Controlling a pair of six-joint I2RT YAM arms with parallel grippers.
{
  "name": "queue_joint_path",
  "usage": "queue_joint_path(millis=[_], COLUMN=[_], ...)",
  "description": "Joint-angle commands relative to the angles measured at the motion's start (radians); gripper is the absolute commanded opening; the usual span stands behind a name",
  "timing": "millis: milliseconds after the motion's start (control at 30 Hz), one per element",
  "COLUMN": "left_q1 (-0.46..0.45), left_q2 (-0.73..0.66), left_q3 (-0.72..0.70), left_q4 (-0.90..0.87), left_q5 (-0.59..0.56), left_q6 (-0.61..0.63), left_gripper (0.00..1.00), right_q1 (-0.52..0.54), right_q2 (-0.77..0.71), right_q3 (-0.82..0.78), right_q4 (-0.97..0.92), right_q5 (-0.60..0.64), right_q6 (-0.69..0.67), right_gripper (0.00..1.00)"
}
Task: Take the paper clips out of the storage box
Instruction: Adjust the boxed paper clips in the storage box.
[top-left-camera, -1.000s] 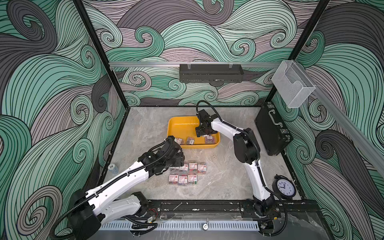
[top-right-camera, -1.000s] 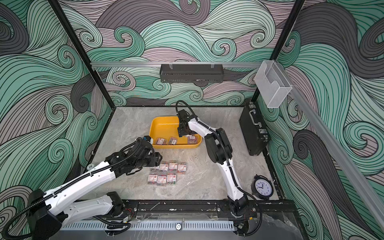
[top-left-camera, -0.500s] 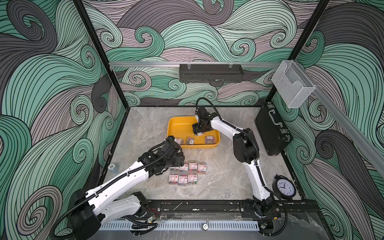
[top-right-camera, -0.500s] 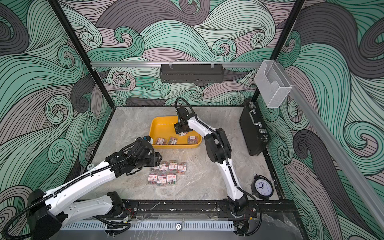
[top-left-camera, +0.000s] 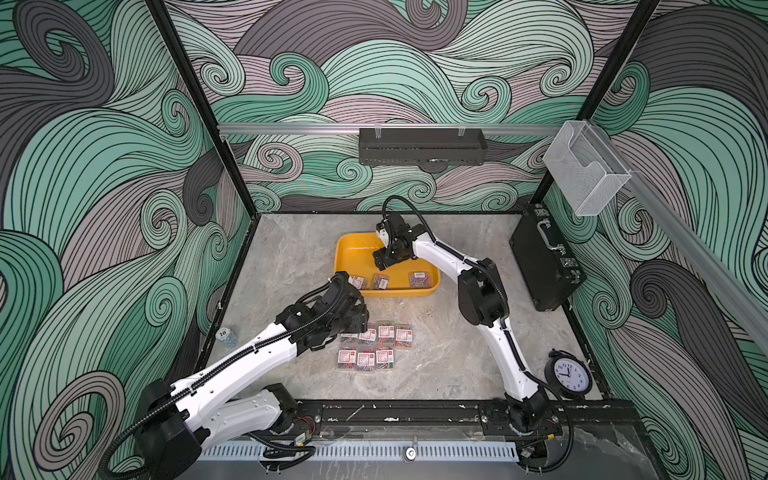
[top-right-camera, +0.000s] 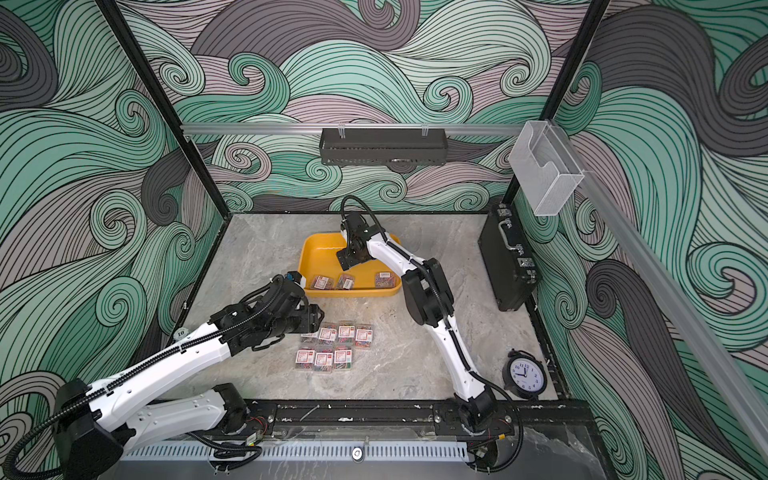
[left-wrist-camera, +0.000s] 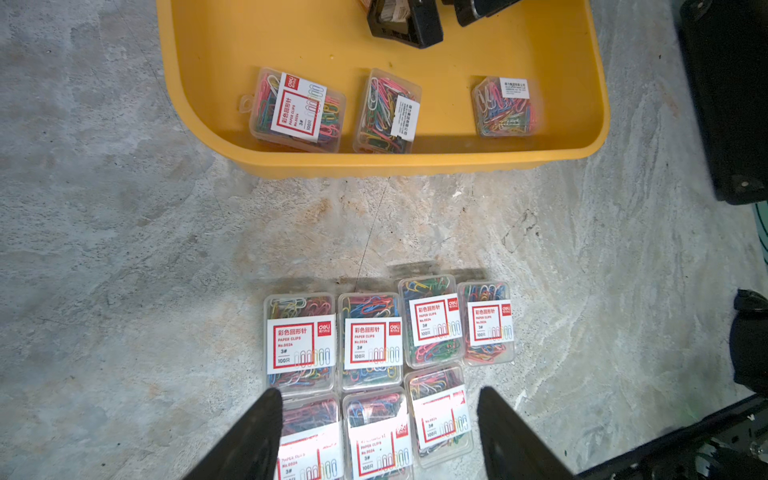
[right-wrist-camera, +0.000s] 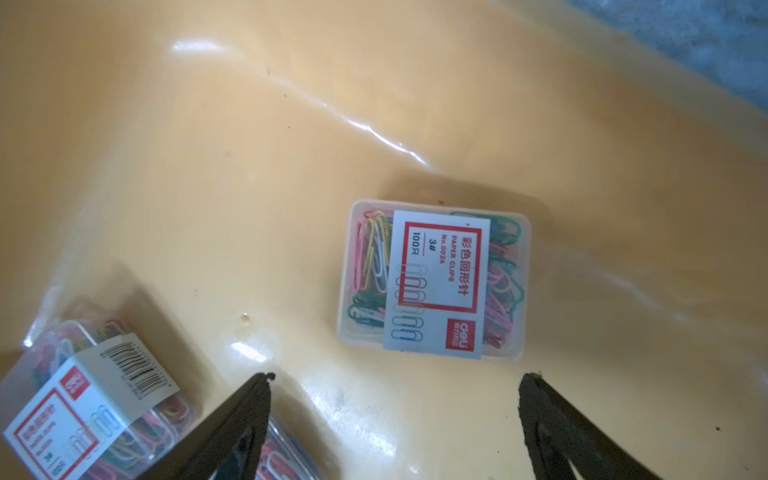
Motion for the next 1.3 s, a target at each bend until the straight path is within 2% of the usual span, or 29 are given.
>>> queue_joint_path(millis=[0,100,367,633,933,1100,1267], left_q1=[0.005,0.006,0.006,0.005,0.006,0.013,0.084], left_q2=[-0.003,0.001,-0.002,-0.004,-0.001,0.017,0.101], left_q3=[0.038,0.043,0.056,0.066,0.070,0.061,0.142], left_q4=[-0.028,-0.035,-0.058,-0.067,-0.068,-0.002,0.008], left_q5=[-0.017,-0.015,-0.019,-0.028,-0.032,-0.068,-0.045], left_q6=[0.009,0.007,0.008,0.008,0.008,0.029,0.102], left_gripper=[0.73,0.72,0.73,0.73,0.73,0.74,0.77], right_q1=[-0.001,-0.003,-0.003,0.000,0.008,0.017,0.016], right_q2=[0.002,0.015,0.078,0.117,0.145,0.131,0.044], right_q3=[-0.003,0.016,0.095,0.130,0.154,0.145,0.087], right_q4=[-0.021,-0.021,-0.018,0.032,0.061,0.058,0.058], right_q5=[0.060,0.074,-0.008,-0.109,-0.092,-0.130,-0.095], right_q6=[-0.012,0.006,0.015,-0.023,-0.054,-0.080,-0.049], right_gripper=[0.93,0.93,0.94,0.90,0.84,0.86,0.90])
